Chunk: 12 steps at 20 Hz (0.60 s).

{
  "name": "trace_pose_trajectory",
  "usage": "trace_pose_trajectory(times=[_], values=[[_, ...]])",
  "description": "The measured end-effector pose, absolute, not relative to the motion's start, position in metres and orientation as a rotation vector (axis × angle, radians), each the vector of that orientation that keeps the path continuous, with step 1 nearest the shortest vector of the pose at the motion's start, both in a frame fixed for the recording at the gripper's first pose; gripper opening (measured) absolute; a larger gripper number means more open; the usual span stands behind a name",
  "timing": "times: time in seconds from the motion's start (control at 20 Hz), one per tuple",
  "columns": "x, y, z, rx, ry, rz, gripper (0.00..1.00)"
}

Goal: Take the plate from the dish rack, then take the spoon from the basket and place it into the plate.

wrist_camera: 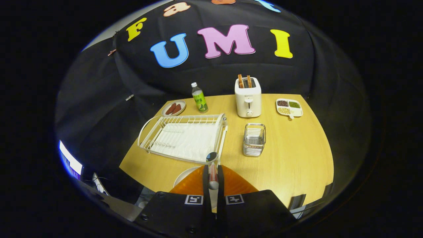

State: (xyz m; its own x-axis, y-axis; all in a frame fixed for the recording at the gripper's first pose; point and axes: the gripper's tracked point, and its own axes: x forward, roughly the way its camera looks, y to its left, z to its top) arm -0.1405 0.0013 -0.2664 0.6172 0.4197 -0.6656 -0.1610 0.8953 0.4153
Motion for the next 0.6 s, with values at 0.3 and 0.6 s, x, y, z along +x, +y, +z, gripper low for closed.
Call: trace_pose_trajectory(times=[0.3,0.6], values=[[-0.173,0.032,-0.317,0.363,0.947,0.357,0.10],[-0.170,0.065,-0.357,0.395,0.999,0.348,0.10]])
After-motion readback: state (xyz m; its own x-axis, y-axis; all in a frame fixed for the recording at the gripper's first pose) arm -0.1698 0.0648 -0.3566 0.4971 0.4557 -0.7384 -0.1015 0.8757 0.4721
